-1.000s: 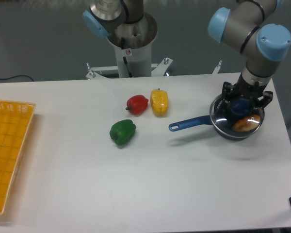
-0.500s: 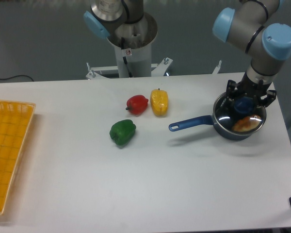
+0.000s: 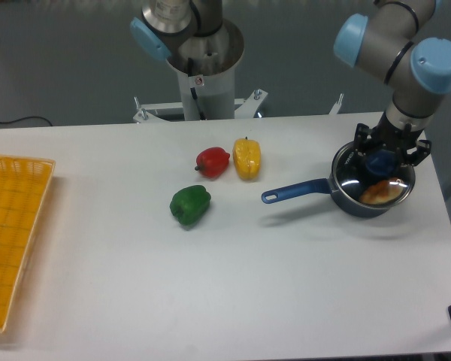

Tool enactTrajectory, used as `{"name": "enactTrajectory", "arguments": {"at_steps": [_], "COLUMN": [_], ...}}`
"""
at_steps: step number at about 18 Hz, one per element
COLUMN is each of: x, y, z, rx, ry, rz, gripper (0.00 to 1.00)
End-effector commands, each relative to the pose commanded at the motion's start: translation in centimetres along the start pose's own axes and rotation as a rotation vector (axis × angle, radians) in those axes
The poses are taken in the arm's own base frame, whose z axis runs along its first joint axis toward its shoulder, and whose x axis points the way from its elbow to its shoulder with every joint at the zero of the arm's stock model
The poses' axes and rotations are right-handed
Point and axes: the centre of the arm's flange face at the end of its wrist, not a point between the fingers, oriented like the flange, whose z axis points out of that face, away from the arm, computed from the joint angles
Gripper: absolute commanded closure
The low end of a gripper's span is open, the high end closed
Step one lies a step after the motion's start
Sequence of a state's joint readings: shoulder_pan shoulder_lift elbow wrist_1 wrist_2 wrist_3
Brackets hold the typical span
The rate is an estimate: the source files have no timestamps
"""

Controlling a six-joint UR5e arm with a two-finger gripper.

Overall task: Close the pot lid
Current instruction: 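Lower the glass lid onto the saucepan rim, then settle the lid on the saucepan and open the gripper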

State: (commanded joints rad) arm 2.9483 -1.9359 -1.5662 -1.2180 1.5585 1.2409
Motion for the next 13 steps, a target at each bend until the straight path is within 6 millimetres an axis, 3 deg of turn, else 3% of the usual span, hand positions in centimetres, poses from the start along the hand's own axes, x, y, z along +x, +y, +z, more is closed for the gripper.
{"name": "enactTrajectory", "arguments": {"at_steps": [13], "x": [-0.30], "y": [0.39], "z": [0.68], "rx": [0.000], "ry": [0.006], "rz": [0.009], "gripper": [0.45]}}
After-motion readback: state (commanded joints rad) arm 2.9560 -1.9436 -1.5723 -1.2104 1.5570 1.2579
